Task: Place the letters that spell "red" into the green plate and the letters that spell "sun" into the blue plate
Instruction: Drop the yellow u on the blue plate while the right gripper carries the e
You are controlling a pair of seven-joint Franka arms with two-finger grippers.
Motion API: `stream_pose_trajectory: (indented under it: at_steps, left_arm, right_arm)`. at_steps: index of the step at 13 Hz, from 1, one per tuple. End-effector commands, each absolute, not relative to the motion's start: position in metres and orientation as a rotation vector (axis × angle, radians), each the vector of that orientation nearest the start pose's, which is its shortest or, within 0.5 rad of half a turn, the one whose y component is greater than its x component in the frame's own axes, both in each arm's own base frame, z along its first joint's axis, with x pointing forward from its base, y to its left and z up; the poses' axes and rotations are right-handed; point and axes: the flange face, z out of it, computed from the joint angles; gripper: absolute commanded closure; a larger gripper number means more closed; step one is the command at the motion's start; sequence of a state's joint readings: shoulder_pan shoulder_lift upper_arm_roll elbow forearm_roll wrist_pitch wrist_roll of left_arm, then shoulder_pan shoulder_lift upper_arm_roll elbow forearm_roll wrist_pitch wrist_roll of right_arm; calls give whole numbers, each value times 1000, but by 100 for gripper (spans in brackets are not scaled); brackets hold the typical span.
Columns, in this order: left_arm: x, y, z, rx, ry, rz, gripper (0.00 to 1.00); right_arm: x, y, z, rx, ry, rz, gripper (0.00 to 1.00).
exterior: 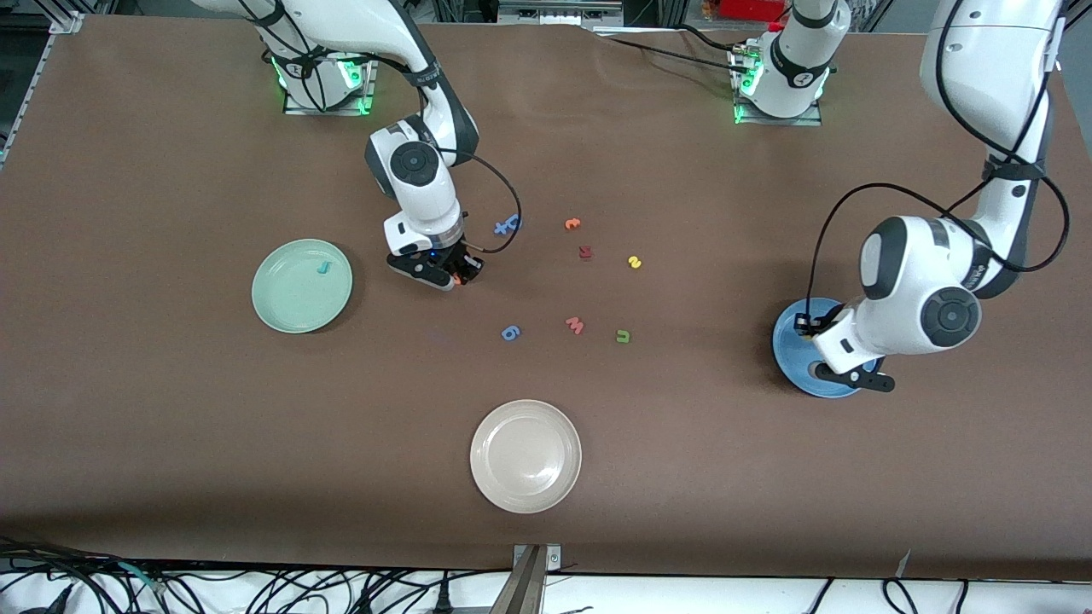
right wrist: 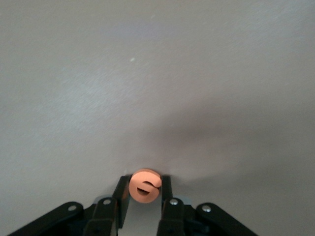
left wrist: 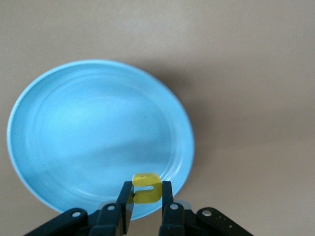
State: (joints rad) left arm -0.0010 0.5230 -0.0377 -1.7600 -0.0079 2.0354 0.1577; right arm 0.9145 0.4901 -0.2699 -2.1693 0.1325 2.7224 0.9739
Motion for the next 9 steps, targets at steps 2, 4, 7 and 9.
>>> stream_pose_trajectory:
  at_steps: [2,4,7,9]
  left_arm:
    - [628,8,241,-3140,374,449,63]
    - [628,14,240,-3142,373,448,14]
    - [630,11,252,-3145,361,443,0]
    - [631,-18,261,-3159,302,424,0]
  right_arm:
    - [487,289,228,-3169,573,25,100]
    - [500,241,240,-3245,428,174,100]
    - [522,162,251,-3287,287,284,100]
    - [528,137,250,-3300,222,294,99]
